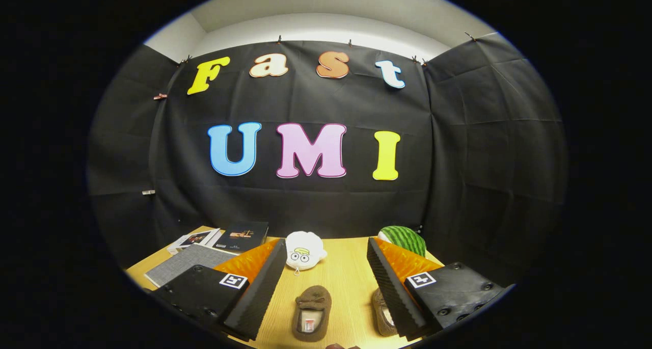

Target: Open the storage box then place both shoes into the box .Put the left shoe in first, then the right shoe, with the right side of both shoes facing outward in a uniform manner.

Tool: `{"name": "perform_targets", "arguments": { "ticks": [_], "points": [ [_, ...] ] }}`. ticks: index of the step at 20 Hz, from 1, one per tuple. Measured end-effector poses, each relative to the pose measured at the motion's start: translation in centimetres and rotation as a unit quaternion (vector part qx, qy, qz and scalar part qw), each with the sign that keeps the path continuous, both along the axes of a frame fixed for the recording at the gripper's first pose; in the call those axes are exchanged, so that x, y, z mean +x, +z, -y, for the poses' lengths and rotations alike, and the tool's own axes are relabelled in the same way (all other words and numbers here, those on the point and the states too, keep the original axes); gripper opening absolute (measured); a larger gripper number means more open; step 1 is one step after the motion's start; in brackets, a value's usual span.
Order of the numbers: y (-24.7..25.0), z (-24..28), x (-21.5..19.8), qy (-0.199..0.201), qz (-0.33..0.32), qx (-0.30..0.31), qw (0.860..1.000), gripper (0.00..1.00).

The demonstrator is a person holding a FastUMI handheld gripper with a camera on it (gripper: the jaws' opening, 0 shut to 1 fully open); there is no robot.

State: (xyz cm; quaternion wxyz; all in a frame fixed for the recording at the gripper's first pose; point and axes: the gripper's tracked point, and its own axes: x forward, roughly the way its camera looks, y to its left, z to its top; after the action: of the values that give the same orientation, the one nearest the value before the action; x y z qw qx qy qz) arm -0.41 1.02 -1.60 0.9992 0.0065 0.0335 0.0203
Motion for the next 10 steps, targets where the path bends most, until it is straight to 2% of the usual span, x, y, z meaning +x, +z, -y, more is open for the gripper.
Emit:
{"name": "perform_targets", "arguments": {
  "ticks": [6,10],
  "points": [
    [-0.6,-0.7,-0.3,0.010,-0.013,0.002,1.000,0.97],
    [-1.6,-1.8,0.2,0.032,-0.038,0.024,0.998,0.97]
  ]
}}
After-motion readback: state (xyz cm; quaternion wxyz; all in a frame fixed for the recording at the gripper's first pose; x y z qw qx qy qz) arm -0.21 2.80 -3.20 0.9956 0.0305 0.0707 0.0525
